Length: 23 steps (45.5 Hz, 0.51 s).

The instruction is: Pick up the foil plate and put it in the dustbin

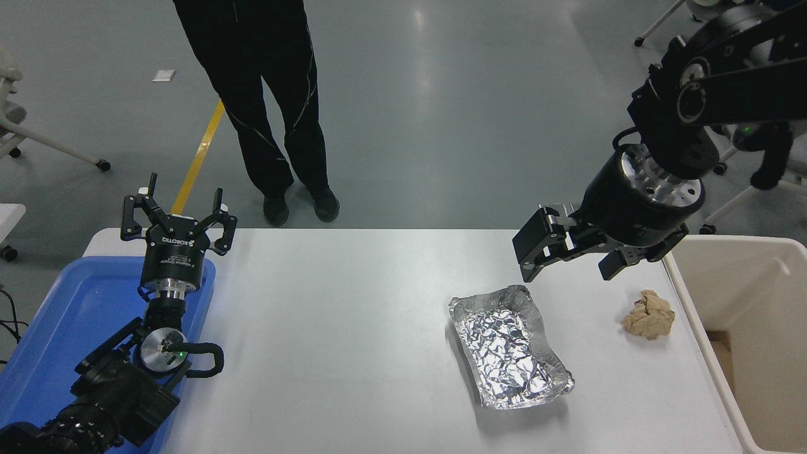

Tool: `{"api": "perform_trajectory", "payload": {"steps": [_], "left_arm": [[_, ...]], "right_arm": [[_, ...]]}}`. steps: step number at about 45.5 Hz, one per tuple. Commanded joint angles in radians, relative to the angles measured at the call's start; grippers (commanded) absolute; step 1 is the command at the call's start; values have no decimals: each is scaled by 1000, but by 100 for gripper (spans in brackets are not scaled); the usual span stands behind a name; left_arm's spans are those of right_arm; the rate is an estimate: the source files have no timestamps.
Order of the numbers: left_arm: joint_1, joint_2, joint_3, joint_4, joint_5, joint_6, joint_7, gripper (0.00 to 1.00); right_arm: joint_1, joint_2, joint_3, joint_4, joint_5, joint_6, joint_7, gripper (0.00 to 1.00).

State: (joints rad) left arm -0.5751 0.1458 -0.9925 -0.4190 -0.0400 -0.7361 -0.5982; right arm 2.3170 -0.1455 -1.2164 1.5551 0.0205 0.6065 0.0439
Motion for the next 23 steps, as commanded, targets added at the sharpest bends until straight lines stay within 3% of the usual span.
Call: {"api": "perform_trajectory", "payload": {"steps": [1,9,18,23], "left_arm": [[0,0,0,0,0,0,0,99],[0,0,0,0,0,0,0,99],[-2,0,0,0,0,-2,0,99],[-2,0,0,0,0,-2,0,99]], "right_arm": [[-223,-2,1,-102,-13,-122,22,100],[-405,13,8,-133,-25,-267,59,100],[-636,41,26,-213,-172,-431,100,100],[-740,43,54,-300,-194,-470,108,100]]}}
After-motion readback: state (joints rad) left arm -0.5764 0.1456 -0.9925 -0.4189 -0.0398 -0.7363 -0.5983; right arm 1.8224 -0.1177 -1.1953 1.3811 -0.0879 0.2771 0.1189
